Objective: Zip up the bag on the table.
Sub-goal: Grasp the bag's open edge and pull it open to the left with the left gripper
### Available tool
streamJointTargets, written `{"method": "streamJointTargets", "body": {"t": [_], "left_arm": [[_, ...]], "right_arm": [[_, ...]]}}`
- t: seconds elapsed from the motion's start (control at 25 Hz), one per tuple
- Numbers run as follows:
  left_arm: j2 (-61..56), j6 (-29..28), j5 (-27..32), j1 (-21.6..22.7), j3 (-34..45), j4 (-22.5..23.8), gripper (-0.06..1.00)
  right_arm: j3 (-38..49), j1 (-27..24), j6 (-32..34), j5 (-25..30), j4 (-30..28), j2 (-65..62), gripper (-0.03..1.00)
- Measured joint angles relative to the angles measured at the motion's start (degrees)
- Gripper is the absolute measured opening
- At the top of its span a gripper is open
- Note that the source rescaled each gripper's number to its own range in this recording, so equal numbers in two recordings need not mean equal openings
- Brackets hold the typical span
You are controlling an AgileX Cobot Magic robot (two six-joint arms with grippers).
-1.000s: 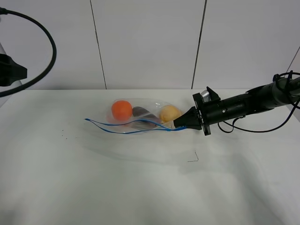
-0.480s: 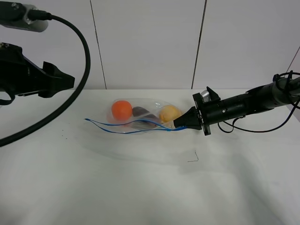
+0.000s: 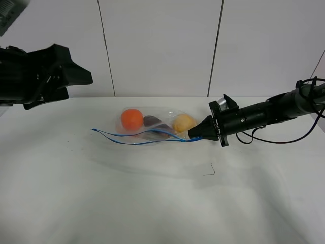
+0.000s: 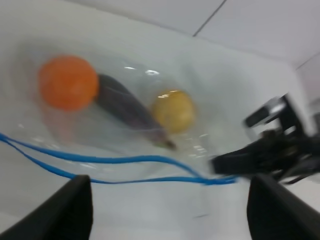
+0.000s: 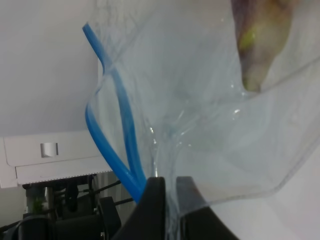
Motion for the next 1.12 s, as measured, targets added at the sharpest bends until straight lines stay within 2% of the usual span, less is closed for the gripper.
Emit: {"method": "streamJointTargets", "body": {"t": [0.28,0.52,0.64,0.96,1.12], "left_arm": [[0.0,-5.7,-1.8,0.0,0.0,-1.8,0.93],[0.0,-15.8,-2.5,0.0,0.0,-3.3,0.93],[0.0,-23.7,-3.4,0.0,0.0,-4.4,0.93],[0.0,-48.7,-7.3,0.0,0.0,-13.4,0.93],[0.0,-54.6,-8.3,0.0,0.0,-15.1,0.93]], "right_arm": [[0.0,0.0,0.0,0.0,0.0,0.0,0.00],[0.0,0.0,-0.1,0.0,0.0,0.0,0.00],[0.0,0.0,-0.1,0.0,0.0,0.0,0.00],[0.0,0.0,-0.1,0.0,0.0,0.0,0.00],[0.0,0.0,-0.1,0.0,0.0,0.0,0.00]]}}
